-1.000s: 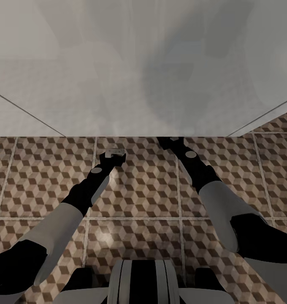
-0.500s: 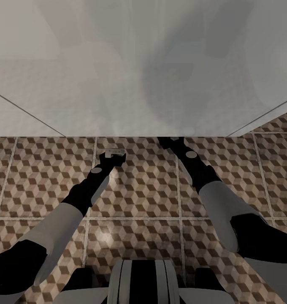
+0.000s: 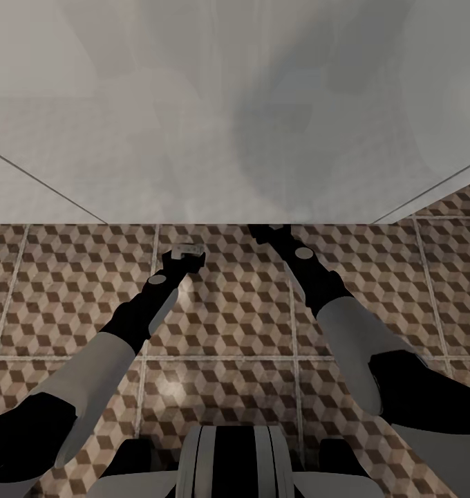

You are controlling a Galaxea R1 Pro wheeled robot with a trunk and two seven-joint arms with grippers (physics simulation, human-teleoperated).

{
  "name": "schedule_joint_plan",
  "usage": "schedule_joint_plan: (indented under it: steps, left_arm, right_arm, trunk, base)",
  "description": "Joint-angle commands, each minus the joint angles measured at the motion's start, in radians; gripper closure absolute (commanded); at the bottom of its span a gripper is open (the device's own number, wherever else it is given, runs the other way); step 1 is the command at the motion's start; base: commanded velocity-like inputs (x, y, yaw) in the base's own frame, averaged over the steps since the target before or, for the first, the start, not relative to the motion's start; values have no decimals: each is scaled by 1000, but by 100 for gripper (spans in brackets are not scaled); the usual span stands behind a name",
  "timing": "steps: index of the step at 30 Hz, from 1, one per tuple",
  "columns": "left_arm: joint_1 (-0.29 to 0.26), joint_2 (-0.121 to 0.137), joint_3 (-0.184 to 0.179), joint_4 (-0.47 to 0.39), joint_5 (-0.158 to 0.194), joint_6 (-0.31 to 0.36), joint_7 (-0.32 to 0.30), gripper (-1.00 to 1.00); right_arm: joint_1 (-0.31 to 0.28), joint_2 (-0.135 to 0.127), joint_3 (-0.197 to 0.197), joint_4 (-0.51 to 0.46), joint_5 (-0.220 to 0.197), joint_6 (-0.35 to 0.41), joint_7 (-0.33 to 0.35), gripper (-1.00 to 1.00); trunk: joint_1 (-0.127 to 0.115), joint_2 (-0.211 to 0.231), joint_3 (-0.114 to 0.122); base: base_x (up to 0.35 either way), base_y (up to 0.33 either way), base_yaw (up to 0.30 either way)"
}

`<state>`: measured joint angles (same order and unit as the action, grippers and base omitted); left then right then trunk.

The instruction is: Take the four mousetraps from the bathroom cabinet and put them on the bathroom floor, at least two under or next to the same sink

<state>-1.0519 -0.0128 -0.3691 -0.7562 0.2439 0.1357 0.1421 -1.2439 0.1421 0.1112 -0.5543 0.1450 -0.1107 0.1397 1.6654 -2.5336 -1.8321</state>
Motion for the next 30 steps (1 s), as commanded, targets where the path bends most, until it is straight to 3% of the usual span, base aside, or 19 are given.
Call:
schedule_joint_plan:
  steps: [1, 17, 24, 30]
  left_arm:
    - [0, 1, -5, -1, 10, 4, 8, -100]
    - [0, -1, -5, 26, 12, 4, 6, -100]
    - [0, -1, -5, 30, 12, 4, 5, -100]
    - [0, -1, -5, 41, 12, 4, 5, -100]
  right_arm:
    - [0, 0, -2, 1, 10, -3, 3, 100]
    - [0, 0, -4, -1, 7, -18, 70, 100]
    - [0, -1, -4, -1, -35, -37, 121, 100]
    - [0, -3, -3, -2, -47, -41, 130, 100]
  trunk:
    - [0, 0, 0]
    - [0, 0, 0]
    - [0, 0, 0]
    - [0, 0, 0]
  base:
    - [0, 0, 0]
    - [0, 0, 0]
    - [0, 0, 0]
    - [0, 0, 0]
